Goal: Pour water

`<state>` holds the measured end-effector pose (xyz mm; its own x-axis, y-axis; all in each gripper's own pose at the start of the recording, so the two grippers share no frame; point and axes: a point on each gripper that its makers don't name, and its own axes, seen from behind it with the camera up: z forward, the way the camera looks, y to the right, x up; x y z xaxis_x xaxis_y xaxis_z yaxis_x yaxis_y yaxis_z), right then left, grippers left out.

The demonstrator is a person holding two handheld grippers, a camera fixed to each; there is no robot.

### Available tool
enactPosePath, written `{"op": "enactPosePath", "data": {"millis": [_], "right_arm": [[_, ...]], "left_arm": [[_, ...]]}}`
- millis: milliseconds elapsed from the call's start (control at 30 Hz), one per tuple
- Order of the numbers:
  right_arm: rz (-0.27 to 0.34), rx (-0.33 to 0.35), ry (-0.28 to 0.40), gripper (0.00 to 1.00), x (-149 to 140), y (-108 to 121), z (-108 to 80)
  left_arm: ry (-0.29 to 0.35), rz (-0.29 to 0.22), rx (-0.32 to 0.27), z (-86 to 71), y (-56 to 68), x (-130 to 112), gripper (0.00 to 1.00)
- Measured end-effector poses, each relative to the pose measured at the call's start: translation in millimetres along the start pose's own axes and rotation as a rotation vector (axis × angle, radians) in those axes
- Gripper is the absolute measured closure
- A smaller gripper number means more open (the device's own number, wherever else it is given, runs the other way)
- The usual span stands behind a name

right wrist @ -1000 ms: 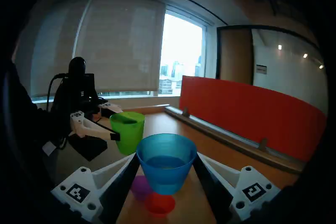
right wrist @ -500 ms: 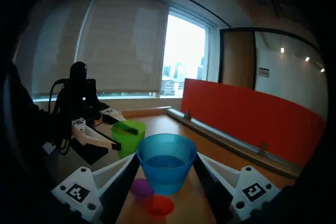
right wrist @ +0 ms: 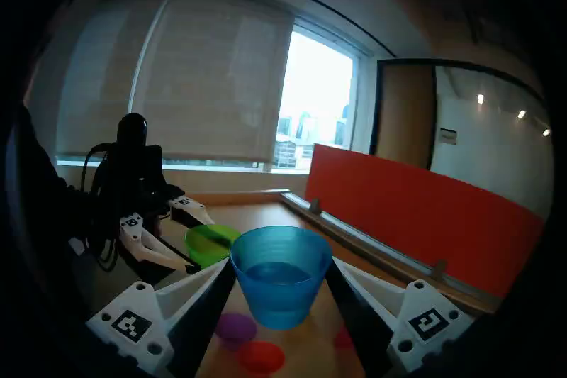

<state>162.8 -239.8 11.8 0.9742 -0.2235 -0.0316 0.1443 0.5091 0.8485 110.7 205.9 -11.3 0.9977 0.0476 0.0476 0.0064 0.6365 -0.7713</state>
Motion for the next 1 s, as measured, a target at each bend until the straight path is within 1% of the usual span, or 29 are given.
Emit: {"op": "enactPosePath", "data": {"millis": [267,400,600,800,1000], "right_arm": [[0.017,-0.005,0.037,0.10,9,3,2.8],[0.010,-0.007,0.050,0.09,13,5,4.9],[-0.022,-0.005,0.067,0.10,20,5,9.6],[-0.074,-0.001,0.086,0.10,29,4,14.7],[-0.121,-0.002,0.088,0.10,35,4,20.3]], "left_arm": [[0.003,-0.001,-0.003,1.8,0.0,1,0.16],[0.004,-0.004,-0.004,2.1,-0.1,1,0.16],[0.001,-0.003,-0.007,1.4,0.6,0,0.16],[0.006,-0.004,-0.005,0.9,0.8,1,0.17],[0.006,-0.006,-0.006,-0.1,1.2,1,0.17]]}}
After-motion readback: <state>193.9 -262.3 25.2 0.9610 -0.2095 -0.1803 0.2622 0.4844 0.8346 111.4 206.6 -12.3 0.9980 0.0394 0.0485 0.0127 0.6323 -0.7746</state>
